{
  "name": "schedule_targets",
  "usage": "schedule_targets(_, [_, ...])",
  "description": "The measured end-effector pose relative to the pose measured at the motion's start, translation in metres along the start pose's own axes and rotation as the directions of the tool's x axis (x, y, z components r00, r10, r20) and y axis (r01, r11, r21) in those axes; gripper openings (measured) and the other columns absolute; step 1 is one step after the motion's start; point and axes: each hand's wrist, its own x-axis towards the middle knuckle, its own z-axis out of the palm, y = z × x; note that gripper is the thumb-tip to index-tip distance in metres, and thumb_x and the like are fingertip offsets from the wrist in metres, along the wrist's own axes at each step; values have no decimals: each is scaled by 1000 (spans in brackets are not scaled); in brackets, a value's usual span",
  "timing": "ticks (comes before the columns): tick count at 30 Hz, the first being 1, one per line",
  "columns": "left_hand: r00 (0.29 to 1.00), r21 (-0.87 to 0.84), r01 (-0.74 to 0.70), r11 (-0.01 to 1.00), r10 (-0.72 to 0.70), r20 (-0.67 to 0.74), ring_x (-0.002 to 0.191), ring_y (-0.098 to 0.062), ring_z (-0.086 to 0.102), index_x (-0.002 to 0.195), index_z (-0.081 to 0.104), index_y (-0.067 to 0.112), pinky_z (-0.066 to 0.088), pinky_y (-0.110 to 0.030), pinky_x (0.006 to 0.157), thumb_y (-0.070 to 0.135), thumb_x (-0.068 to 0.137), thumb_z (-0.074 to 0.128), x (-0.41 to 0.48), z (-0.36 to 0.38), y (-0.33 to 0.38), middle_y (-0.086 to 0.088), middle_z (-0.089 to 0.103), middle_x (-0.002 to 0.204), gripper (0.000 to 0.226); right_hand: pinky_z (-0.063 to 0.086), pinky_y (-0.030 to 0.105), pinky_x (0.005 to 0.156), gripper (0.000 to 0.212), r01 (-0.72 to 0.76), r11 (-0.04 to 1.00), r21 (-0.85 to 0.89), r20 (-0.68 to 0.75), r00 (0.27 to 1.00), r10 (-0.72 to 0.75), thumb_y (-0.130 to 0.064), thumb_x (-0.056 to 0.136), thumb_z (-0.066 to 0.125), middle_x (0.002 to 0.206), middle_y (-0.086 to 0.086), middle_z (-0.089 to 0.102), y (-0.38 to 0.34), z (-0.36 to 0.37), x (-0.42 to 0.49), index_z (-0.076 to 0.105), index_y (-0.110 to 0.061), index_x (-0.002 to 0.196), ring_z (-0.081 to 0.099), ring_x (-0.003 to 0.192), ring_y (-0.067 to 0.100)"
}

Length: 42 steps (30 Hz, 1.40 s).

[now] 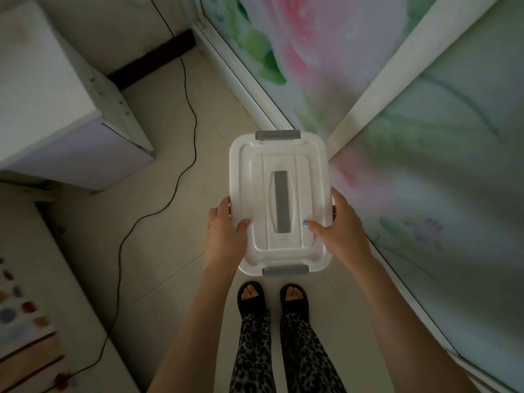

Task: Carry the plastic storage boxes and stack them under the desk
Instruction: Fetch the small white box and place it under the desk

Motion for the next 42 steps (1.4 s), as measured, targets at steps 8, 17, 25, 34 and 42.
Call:
schedule_targets(8, [999,-40,-51,998,50,-21,111,-19,54,143,39,19,44,-29,87,23,89,63,-52,-78,66,-4,50,128,59,53,44,86,78,64,998,6,-57,996,-63,-37,72,78,115,-2,62,-74,-62,-60,38,-31,139,62,100,19])
schedule_targets(17, [988,-62,-135,989,130,-87,109,-19,55,140,42,18,49,-34,91,23,89,64,-106,-155,117,-3,53,126,56,48,43,95,87,123,992,-10,-73,990,-123,-39,73,77,126,4,57,-142,-113,-118,32,-25,146,57,112,23])
schedule_targets(25, [977,-29,-214,976,213,-28,89,-14,56,126,53,20,39,-24,69,27,86,66,-142,-209,163,1,60,111,43,45,25,65,74,141,990,-8,-133,981,-141,-36,68,82,109,0,66,-188,-166,-171,47,-24,132,61,90,18])
schedule_targets(34, [945,-74,-325,943,320,-72,78,1,55,130,54,23,34,-12,56,23,84,69,-195,-235,197,16,59,92,48,50,37,85,86,163,987,1,-250,955,-158,-36,65,83,116,1,65,-204,-209,-238,42,-25,140,62,101,23])
schedule_targets(42, [902,-52,-432,901,430,-38,78,4,53,128,56,27,34,-13,58,24,83,69,-214,-235,229,19,56,88,47,50,36,80,87,111,994,11,-318,943,-102,-40,63,84,113,0,65,-195,-234,-261,43,-25,138,63,96,21])
